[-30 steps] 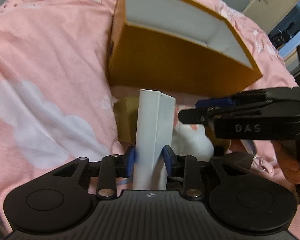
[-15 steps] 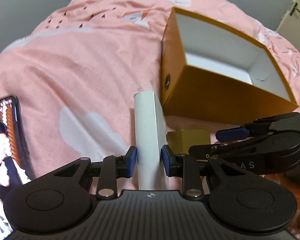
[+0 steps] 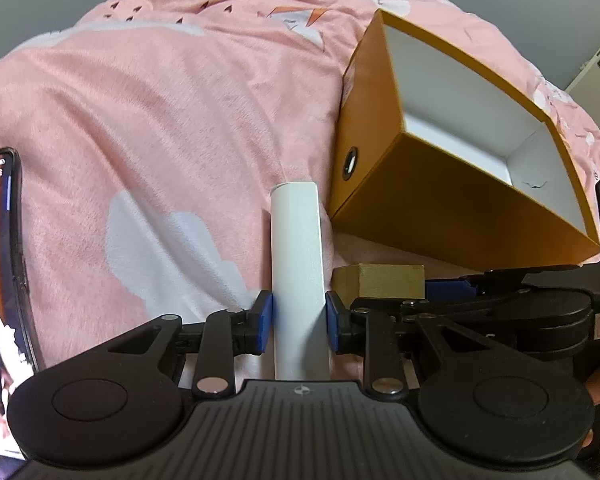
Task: Organize objects
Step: 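Carry the white box and gold cube over the orange box and lower them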
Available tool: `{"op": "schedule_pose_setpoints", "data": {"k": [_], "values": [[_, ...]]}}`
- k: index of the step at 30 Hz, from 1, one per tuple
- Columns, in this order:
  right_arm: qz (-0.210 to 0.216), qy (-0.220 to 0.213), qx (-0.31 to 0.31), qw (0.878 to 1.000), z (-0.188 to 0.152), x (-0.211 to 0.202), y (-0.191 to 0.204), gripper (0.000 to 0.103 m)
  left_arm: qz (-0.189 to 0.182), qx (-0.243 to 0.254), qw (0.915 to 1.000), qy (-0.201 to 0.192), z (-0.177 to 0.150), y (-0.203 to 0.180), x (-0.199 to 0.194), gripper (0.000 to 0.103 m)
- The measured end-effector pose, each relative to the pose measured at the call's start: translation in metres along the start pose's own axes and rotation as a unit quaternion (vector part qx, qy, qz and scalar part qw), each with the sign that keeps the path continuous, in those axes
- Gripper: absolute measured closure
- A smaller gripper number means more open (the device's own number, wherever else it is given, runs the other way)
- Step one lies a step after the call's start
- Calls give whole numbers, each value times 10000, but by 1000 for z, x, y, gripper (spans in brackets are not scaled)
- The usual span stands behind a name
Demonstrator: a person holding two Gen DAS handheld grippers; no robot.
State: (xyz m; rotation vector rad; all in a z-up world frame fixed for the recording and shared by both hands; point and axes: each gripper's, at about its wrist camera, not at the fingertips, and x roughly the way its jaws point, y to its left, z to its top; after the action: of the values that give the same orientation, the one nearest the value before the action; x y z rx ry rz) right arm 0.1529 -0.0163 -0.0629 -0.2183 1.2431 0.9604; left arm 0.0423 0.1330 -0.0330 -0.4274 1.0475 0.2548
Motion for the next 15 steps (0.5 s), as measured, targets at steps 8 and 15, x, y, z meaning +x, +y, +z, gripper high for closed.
{"op": "schedule_pose_setpoints", "data": {"k": [8, 15], "values": [[-165, -722, -153, 9971, -17, -73, 7, 40, -129, 394, 9974, -588, 0, -24, -39, 73], [-94, -1552, -41, 9878, -21, -158, 1, 40, -477, 816, 9869, -1308, 13, -56, -85, 73]]}}
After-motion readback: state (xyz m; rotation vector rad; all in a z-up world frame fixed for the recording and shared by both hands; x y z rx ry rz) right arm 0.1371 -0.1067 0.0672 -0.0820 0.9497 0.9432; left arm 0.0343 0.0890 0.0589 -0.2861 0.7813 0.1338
